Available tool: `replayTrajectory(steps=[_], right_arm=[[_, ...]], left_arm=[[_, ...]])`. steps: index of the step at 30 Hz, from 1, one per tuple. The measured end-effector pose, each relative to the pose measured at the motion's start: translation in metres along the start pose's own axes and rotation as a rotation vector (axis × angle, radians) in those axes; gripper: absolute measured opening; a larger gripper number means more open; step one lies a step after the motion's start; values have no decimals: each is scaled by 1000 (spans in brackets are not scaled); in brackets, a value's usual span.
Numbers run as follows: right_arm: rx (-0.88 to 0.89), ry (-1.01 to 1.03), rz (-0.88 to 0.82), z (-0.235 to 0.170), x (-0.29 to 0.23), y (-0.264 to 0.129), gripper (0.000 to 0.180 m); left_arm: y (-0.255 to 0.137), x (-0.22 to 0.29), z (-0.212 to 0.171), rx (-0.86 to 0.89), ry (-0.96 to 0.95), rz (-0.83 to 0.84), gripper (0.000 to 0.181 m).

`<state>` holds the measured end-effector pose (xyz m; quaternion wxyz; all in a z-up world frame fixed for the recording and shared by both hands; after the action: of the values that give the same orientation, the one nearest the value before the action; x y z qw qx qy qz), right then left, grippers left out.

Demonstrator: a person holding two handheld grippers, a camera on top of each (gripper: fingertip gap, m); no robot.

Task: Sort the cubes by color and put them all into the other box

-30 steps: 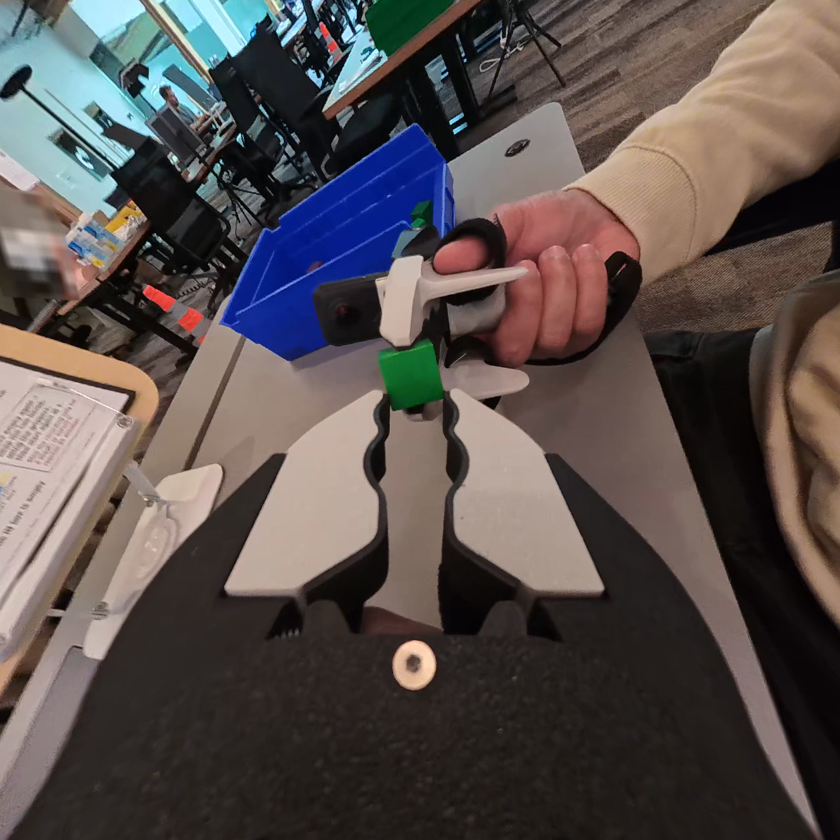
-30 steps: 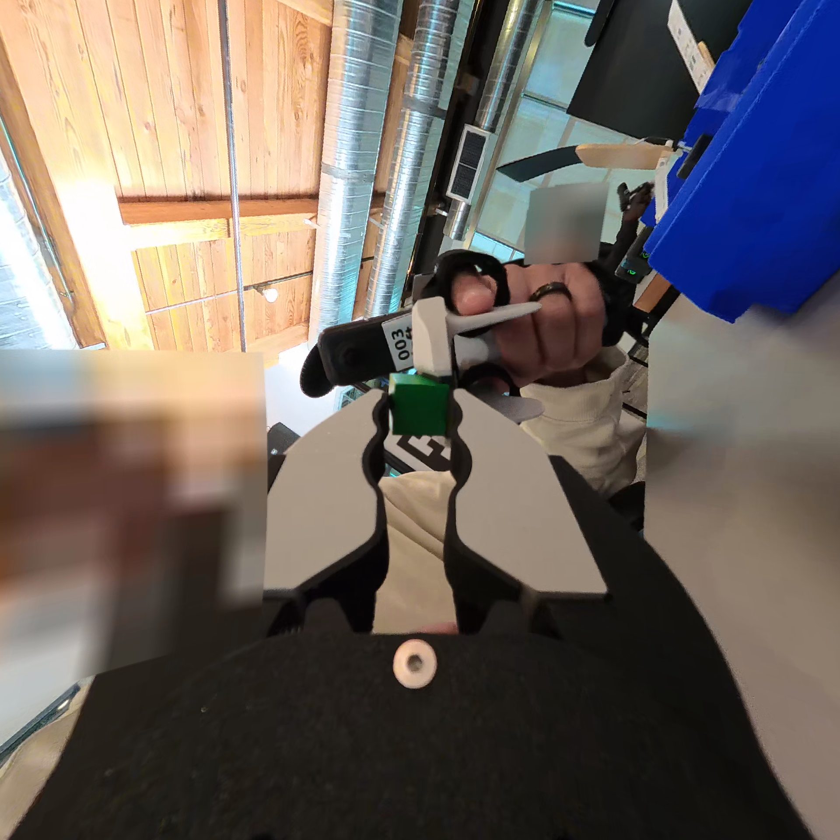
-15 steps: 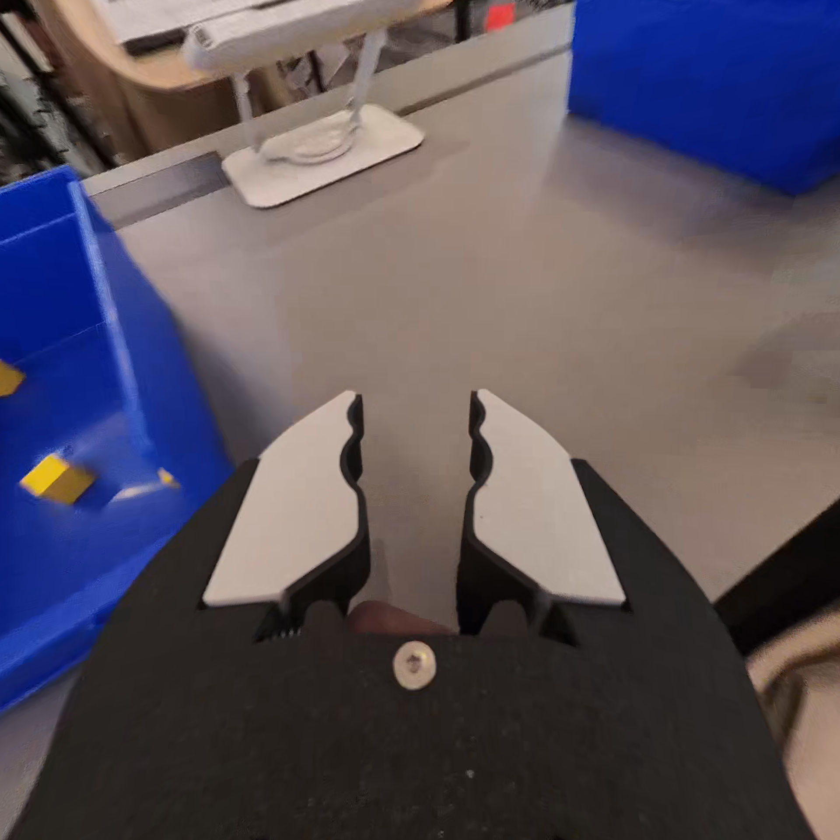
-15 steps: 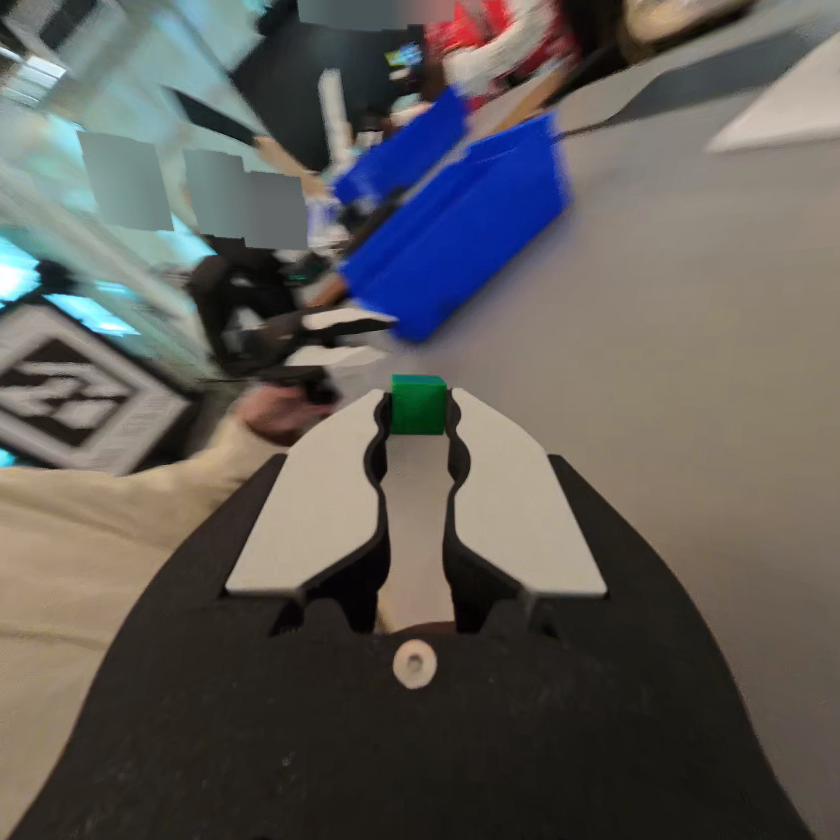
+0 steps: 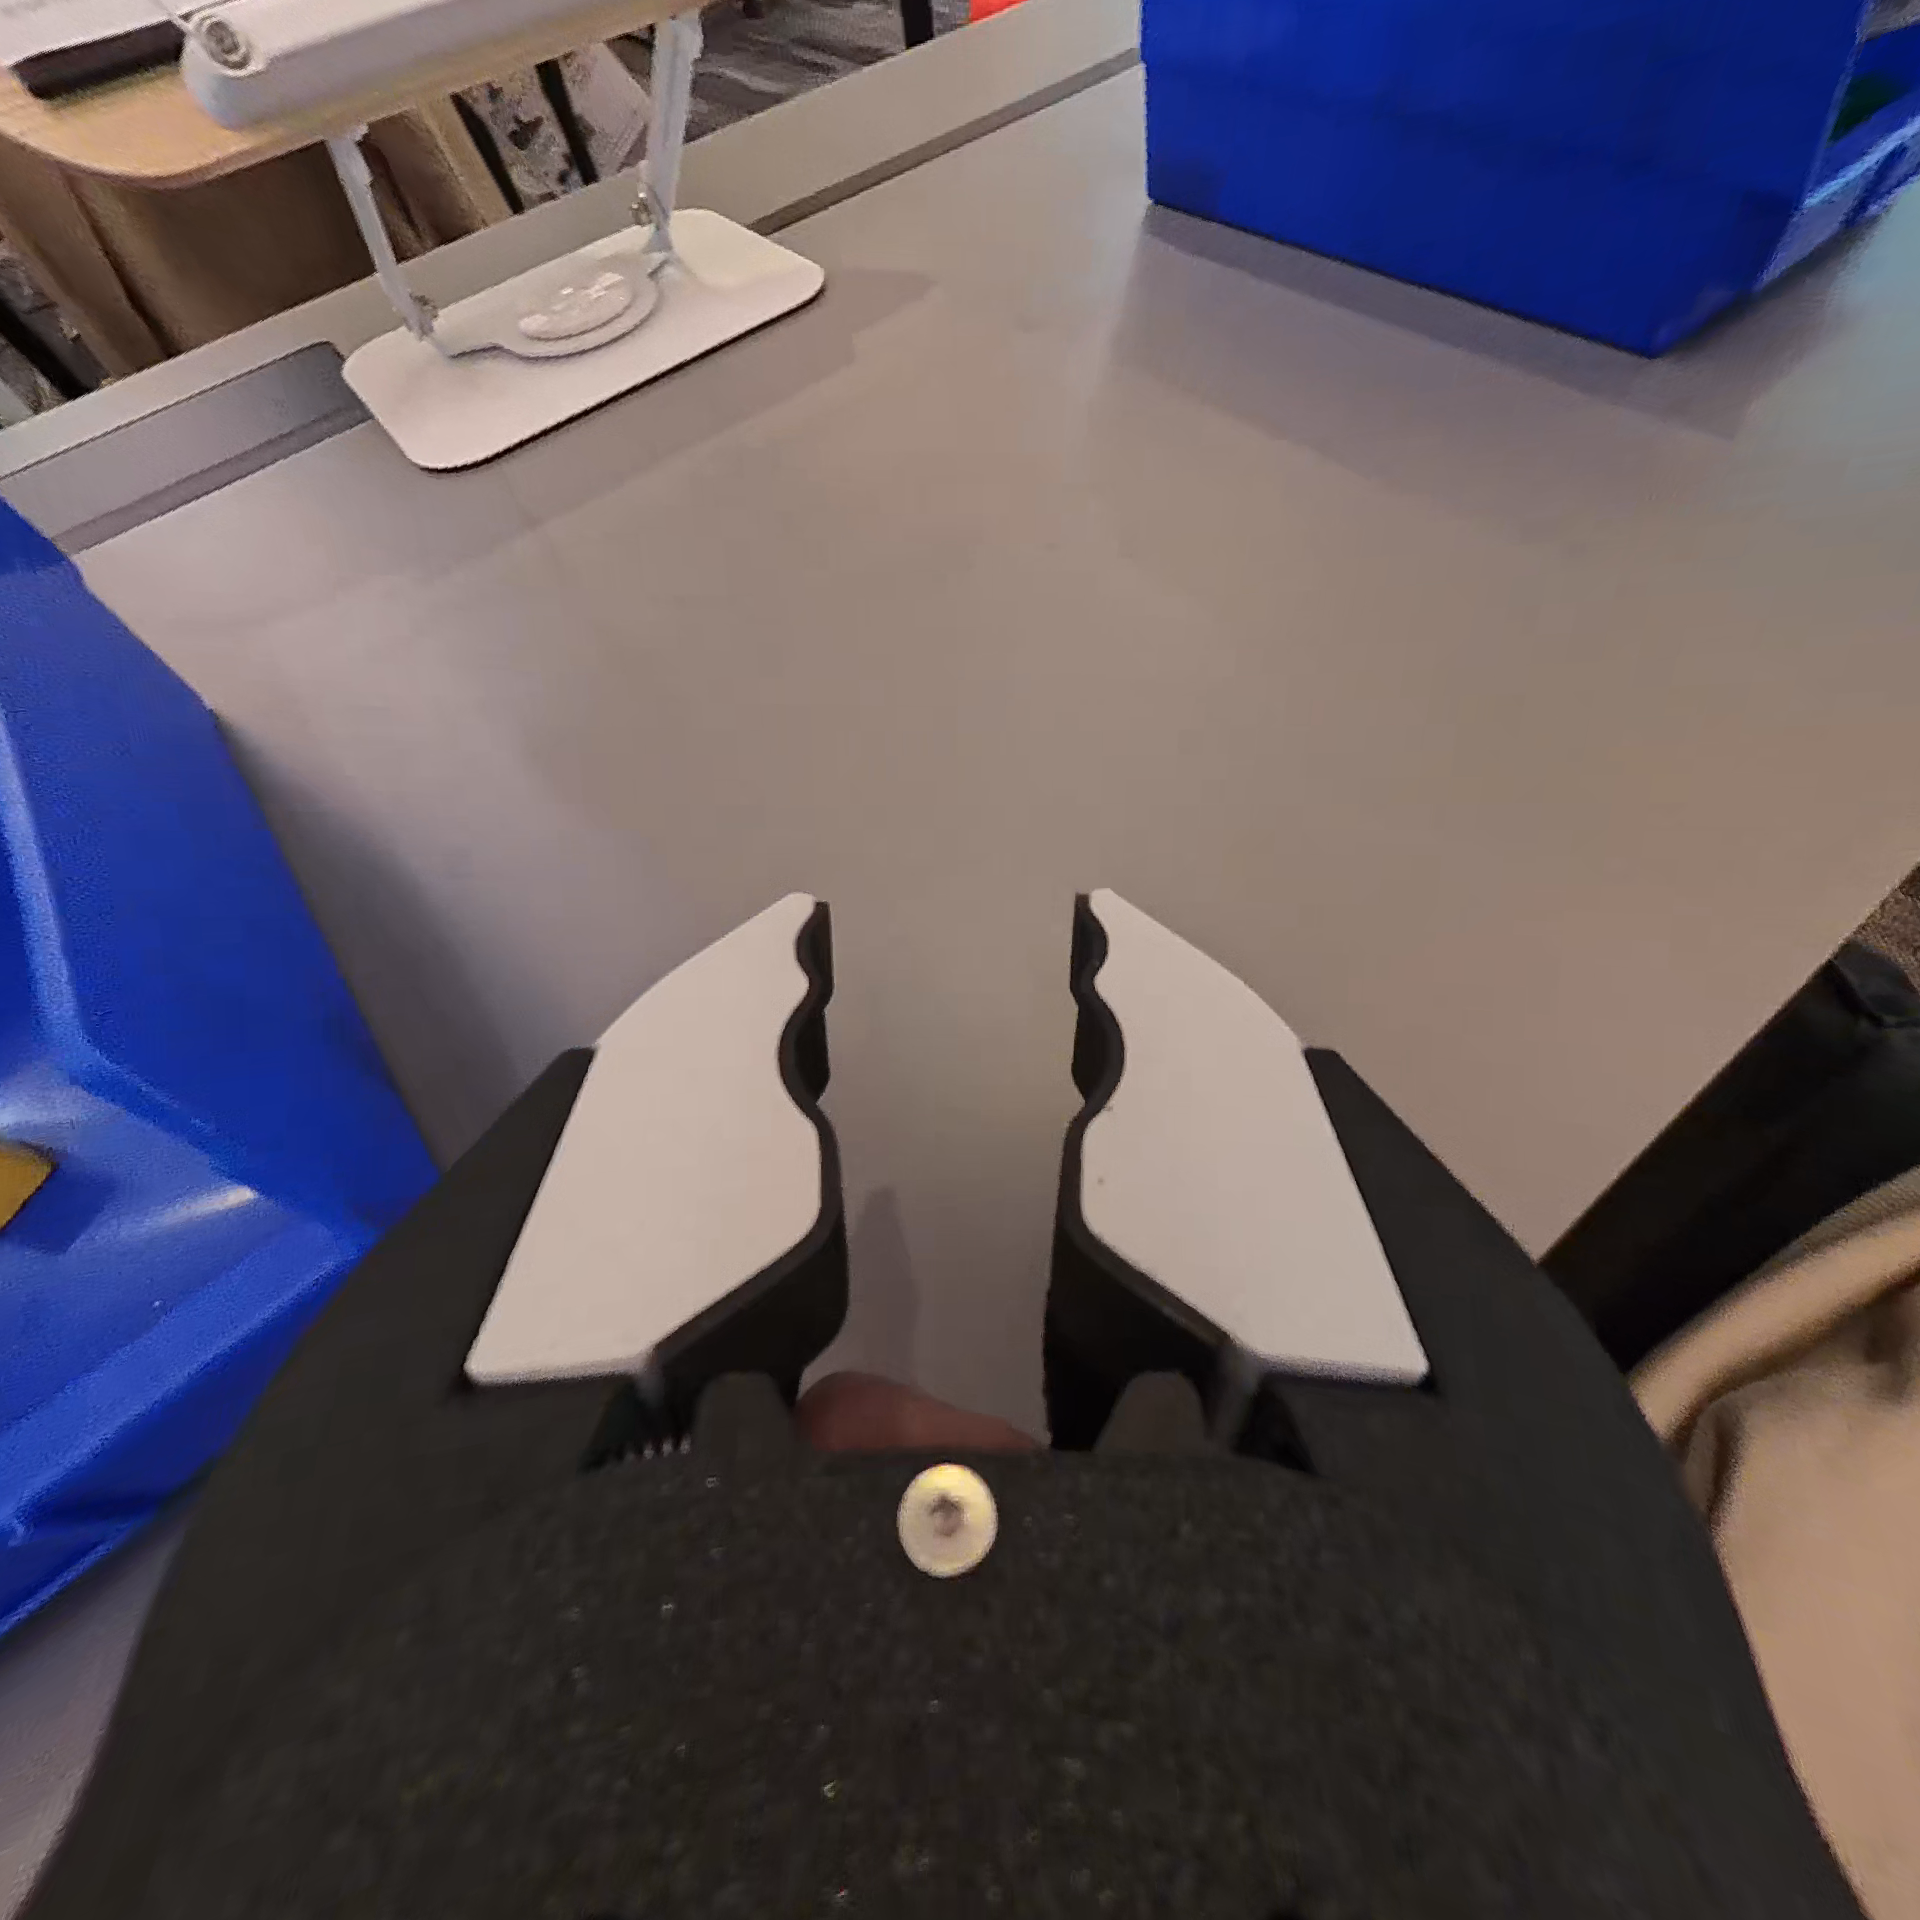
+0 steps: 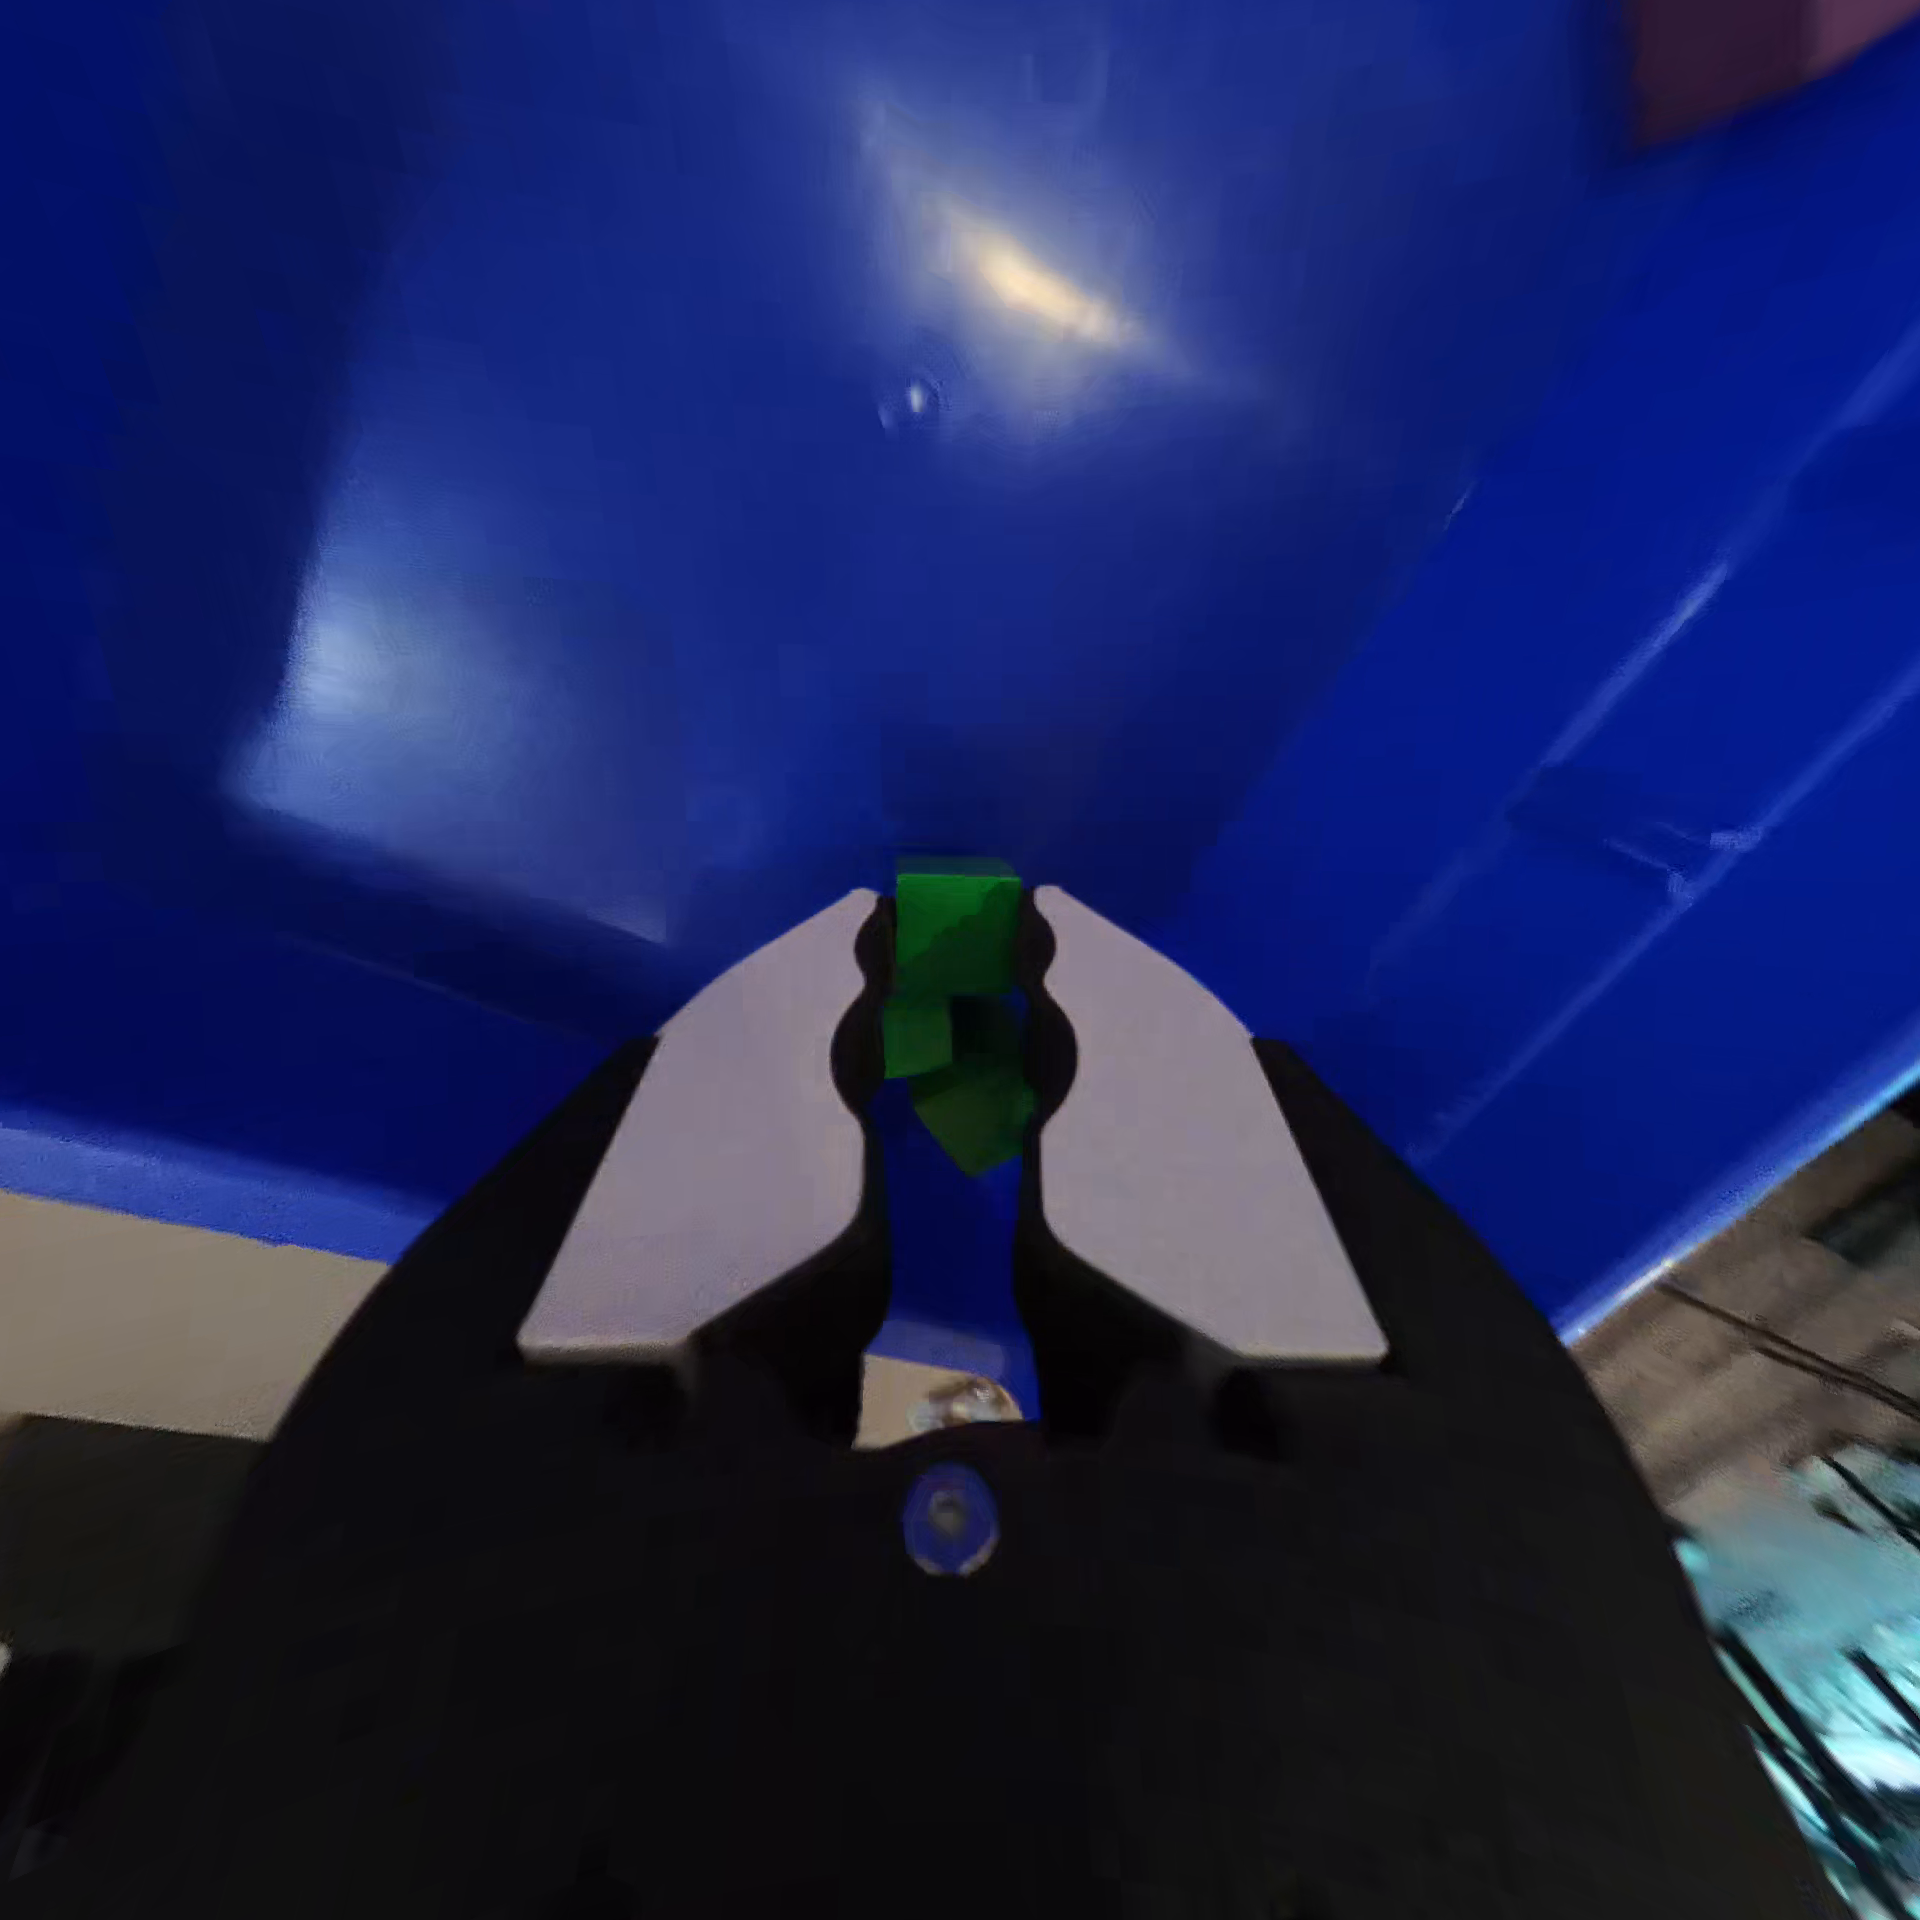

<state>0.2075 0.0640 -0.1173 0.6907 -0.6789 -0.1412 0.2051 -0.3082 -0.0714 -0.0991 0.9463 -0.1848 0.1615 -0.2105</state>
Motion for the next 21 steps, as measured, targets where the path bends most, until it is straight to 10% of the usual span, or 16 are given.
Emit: replayTrajectory(steps=[12,16,21], right_arm=[[-277,-13,-20,-18,5,14,35],[-7,-29,-116,-11,-11,-20,45],[736,-171,-20,6,-115,-67,47]], left_arm=[[8,-9,-18,-142,9,124,47],[9,-14,-17,-145,-15,125,47],[10,-16,-20,-158,-11,135,48]])
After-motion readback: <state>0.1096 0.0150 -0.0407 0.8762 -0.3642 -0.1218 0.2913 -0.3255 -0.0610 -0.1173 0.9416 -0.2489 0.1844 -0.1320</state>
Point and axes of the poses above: each gripper's, where its closed fingertips meet, y out along the fingers, z out of its top, x = y × z across the jaws, the point moved 6 cm from there along -y, back along the fingers, and after that the axes turned 14 degrees about z, right-handed, at the moved point
